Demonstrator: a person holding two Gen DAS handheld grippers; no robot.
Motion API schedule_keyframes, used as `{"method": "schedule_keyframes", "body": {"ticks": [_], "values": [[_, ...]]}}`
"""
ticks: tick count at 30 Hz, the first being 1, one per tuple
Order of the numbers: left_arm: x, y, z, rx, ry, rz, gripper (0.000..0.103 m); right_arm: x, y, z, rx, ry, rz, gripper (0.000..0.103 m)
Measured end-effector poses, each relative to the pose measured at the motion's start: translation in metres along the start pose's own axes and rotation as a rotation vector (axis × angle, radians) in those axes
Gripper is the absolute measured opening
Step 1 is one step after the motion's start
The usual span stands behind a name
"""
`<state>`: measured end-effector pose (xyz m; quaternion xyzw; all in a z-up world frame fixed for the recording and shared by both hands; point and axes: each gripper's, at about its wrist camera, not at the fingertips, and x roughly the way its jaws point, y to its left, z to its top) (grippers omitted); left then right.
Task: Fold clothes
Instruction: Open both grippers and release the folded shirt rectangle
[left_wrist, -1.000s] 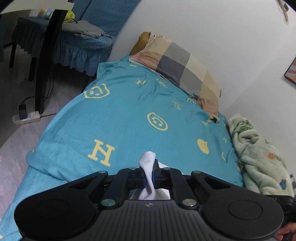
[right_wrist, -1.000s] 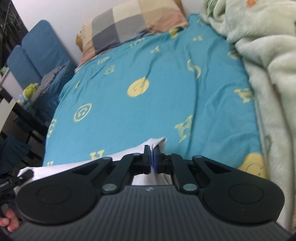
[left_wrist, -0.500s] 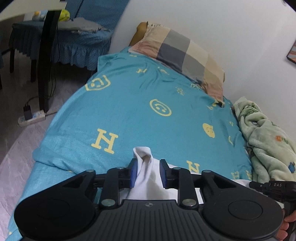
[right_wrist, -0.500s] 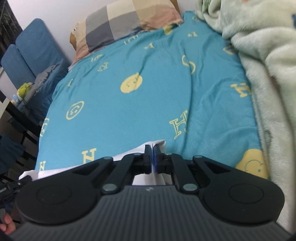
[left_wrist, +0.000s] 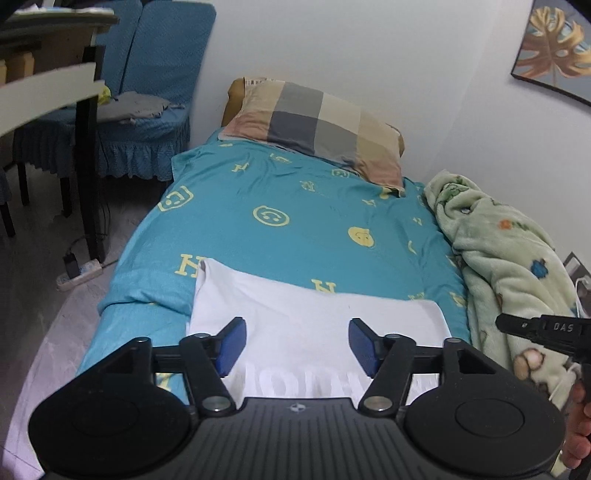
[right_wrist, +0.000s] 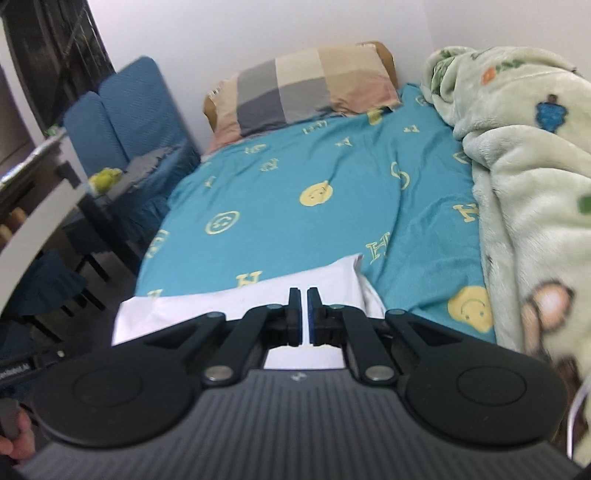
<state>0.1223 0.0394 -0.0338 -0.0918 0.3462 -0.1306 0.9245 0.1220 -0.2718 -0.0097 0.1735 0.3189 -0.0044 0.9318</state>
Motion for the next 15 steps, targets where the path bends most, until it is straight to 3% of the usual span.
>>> {"method": "schedule_keyframes", "body": {"ticks": [9,15], "values": [[-0.063,-0.022,-0.043,0.063,-0.061,0.043,0.090,-0.055,0.015,-0.040,-0.064,-0.050,0.013,0.007],[-0.056,-0.028,-0.061,0.108,-0.017,0.058,0.092,-0.057,0.023,-0.045,-0.098,-0.065,-0.002,0.007]]}}
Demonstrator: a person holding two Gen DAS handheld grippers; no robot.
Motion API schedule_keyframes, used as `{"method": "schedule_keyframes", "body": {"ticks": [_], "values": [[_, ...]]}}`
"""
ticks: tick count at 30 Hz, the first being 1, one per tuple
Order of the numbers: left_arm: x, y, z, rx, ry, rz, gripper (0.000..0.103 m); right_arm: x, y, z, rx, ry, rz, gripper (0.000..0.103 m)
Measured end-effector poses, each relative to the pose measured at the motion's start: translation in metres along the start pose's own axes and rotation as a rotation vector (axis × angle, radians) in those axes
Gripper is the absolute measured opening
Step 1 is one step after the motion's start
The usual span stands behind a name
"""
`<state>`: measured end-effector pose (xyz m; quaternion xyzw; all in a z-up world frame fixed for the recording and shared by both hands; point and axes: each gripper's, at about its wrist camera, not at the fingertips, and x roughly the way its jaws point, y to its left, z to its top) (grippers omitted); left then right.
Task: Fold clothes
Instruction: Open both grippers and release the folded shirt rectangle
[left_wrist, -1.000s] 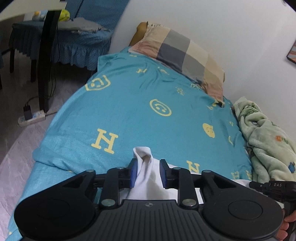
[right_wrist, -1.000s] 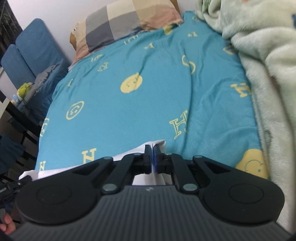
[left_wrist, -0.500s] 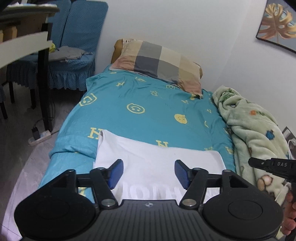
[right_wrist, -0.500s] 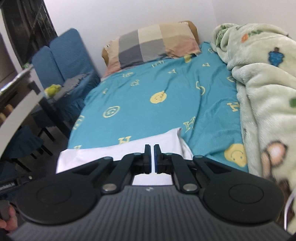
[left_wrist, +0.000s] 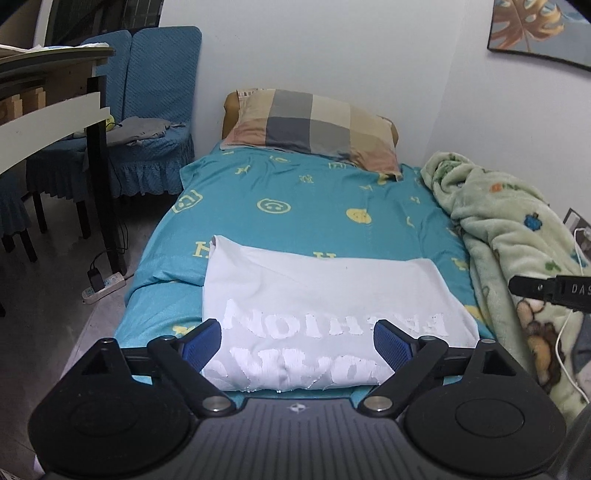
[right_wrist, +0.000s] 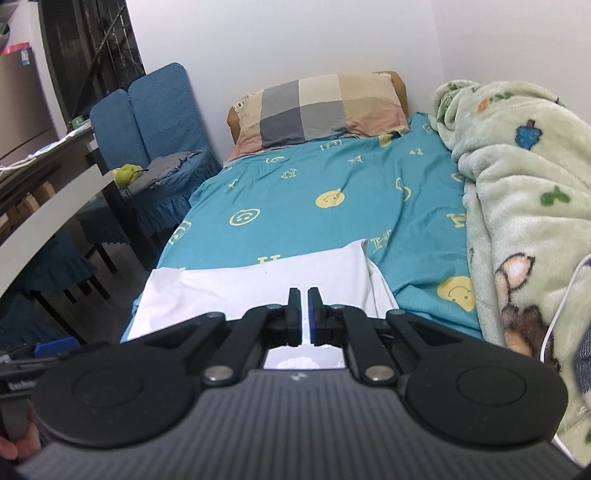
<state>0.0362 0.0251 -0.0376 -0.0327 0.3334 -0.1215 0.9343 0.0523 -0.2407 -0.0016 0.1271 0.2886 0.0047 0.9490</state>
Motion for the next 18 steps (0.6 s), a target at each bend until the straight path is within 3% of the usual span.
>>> {"method": "schedule_keyframes", "body": {"ticks": [9,10,13,14,18], "values": [[0.038,0.023,-0.006,-0.091,0.067,-0.020,0.093,0.013,-0.004,-0.002,0.012,0.031,-0.030,0.009],[0.041,0.028,-0.007,-0.121,0.077,-0.027,0.093,0.013,-0.004,-0.002,0.016,0.031,-0.028,0.014],[0.049,0.042,-0.009,-0.224,0.097,-0.068,0.093,0.013,-0.007,-0.001,0.033,0.024,-0.011,0.063],[0.051,0.046,-0.010,-0.262,0.103,-0.086,0.095,0.013,-0.008,-0.001,0.038,0.017,-0.004,0.073],[0.059,0.064,-0.017,-0.416,0.135,-0.150,0.101,0.014,-0.019,0.000,0.110,0.029,0.042,0.078]]}}
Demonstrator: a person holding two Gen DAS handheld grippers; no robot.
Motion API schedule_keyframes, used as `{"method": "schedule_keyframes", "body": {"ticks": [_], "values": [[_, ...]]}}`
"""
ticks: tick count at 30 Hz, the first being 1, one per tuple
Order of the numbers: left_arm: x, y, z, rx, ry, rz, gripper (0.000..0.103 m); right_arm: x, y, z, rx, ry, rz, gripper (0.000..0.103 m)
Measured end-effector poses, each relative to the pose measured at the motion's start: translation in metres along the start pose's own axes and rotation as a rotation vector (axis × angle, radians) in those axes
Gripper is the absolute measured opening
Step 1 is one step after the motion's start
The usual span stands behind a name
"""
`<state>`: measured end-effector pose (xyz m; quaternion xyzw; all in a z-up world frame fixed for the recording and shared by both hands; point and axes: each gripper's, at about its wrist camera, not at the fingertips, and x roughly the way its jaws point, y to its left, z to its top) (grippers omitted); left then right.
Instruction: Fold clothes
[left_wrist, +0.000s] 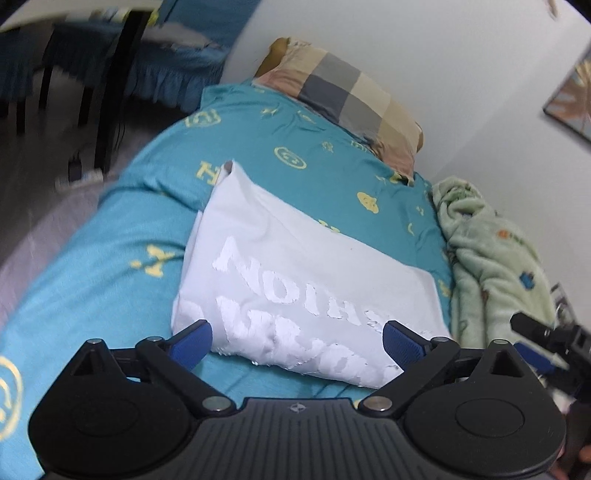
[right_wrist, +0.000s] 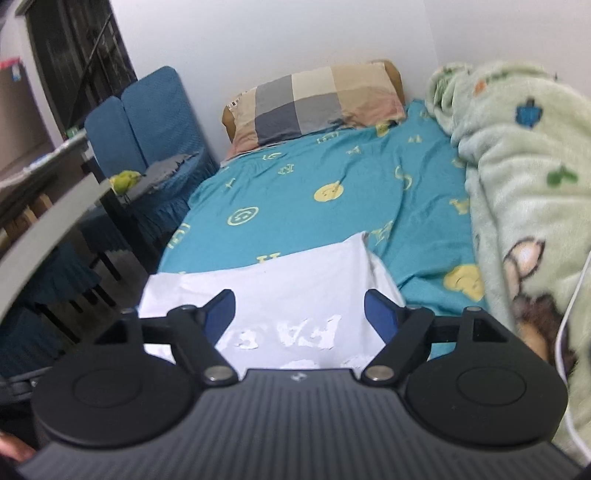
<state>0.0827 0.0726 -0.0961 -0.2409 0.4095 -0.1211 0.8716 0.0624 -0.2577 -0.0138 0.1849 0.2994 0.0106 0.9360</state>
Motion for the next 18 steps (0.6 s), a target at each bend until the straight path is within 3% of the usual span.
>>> {"method": "schedule_keyframes", "body": {"ticks": [6,11,14,18], "values": [[0.026,0.026,-0.009,-0.243,0.111,-0.102,0.101,0.005,-0.018,-0.001,0.149,0.041,0.065,0.078],[0.056,0.045,-0.019,-0.408,0.170,-0.131,0.101,0.010,-0.033,-0.005,0.277,0.078,0.104,0.078],[0.074,0.060,-0.025,-0.526,0.187,-0.146,0.099,0.017,-0.051,-0.010,0.421,0.125,0.163,0.078],[0.086,0.071,-0.023,-0.620,0.146,-0.202,0.099,0.034,-0.076,-0.026,0.681,0.218,0.239,0.081]]}}
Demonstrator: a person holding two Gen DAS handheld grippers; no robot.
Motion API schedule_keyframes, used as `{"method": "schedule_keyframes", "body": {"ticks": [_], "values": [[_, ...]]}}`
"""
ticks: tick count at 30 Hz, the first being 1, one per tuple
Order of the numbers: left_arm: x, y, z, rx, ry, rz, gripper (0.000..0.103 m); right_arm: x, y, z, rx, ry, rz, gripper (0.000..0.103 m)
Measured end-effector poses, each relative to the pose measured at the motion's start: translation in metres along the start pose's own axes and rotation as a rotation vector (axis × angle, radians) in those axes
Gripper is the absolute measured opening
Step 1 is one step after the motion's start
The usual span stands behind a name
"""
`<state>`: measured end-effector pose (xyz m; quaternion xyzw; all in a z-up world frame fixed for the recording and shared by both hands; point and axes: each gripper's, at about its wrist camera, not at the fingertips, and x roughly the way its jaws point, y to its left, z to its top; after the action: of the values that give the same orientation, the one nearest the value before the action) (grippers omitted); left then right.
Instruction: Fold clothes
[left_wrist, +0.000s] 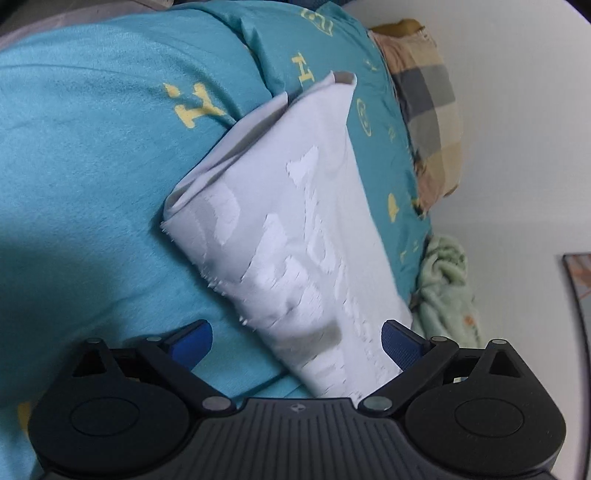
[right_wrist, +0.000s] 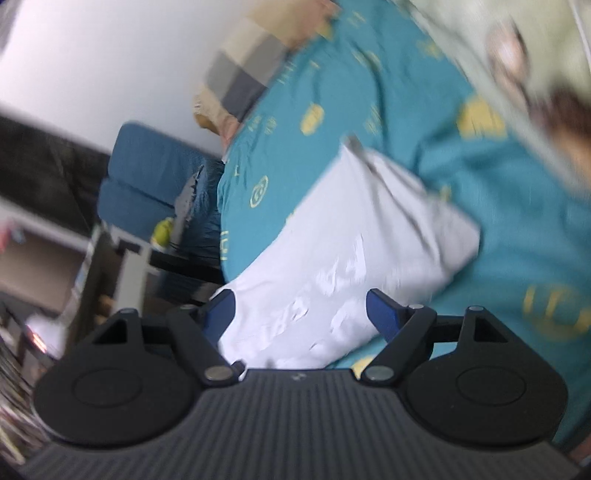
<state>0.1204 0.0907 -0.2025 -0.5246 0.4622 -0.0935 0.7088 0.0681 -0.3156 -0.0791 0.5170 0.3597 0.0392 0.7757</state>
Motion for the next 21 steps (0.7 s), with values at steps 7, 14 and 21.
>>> {"method": "schedule_keyframes", "body": {"ticks": [7,14,21], "values": [[0.016,0.004,0.011,-0.052,-0.050,-0.037,0.080,0.016,-0.021,-0.007,0.193,0.091,0.059,0.081],[0.019,-0.003,0.018,0.014,-0.084,0.008,0.027,0.039,-0.023,-0.021,0.265,0.178,0.082,0.080],[0.011,-0.032,0.023,0.085,-0.131,-0.110,0.017,0.084,-0.019,-0.038,0.400,0.272,0.102,0.080]]}}
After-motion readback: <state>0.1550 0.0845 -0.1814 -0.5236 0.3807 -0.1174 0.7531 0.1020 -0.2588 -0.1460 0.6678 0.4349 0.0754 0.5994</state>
